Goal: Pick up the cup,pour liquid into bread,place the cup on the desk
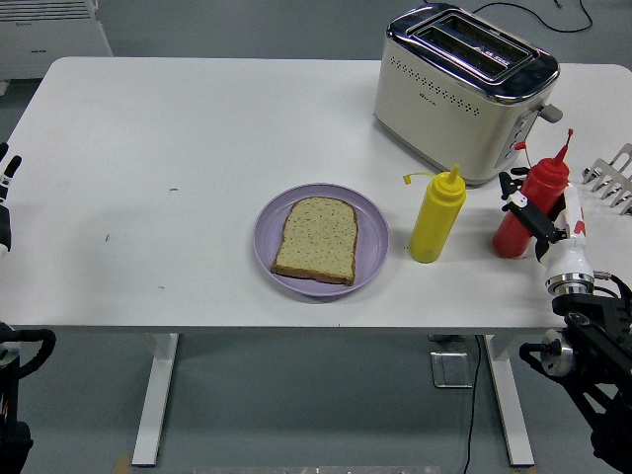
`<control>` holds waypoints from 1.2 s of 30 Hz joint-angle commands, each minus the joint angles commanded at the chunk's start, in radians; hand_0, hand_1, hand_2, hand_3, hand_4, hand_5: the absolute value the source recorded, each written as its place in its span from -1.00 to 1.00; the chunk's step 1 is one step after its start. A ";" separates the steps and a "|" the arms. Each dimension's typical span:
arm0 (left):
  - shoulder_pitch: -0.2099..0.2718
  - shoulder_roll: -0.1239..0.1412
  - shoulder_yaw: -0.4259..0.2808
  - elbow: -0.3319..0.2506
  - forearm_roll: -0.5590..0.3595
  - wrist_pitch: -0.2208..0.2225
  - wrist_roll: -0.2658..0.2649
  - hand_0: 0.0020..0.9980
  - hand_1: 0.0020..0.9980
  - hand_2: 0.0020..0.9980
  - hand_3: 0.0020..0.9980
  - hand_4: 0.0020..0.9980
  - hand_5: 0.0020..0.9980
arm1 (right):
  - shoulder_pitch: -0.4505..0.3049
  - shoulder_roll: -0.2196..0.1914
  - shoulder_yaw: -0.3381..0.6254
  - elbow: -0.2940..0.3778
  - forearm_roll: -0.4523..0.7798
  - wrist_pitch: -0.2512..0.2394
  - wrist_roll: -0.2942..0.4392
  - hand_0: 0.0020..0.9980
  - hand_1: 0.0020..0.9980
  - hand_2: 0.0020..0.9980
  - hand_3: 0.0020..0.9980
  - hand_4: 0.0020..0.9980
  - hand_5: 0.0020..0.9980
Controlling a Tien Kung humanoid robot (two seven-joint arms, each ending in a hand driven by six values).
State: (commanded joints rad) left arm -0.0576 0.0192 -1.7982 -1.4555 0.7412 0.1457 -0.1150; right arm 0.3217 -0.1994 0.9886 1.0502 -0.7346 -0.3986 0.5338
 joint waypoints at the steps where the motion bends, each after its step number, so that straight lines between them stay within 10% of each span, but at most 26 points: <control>1: 0.000 0.000 0.000 0.000 0.000 0.000 0.000 0.43 0.50 0.56 0.38 0.32 1.00 | 0.000 0.001 -0.002 -0.002 -0.005 0.000 0.000 -0.20 -0.07 -0.06 0.05 0.63 -0.49; 36: -0.003 0.002 -0.002 -0.002 0.000 0.000 0.000 0.43 0.50 0.56 0.38 0.32 1.00 | -0.104 -0.025 0.055 0.067 -0.133 -0.023 -0.018 0.73 0.63 0.80 0.94 0.72 -0.51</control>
State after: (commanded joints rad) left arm -0.0606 0.0207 -1.8000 -1.4570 0.7415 0.1460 -0.1152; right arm 0.2174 -0.2242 1.0436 1.1167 -0.8677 -0.4218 0.5157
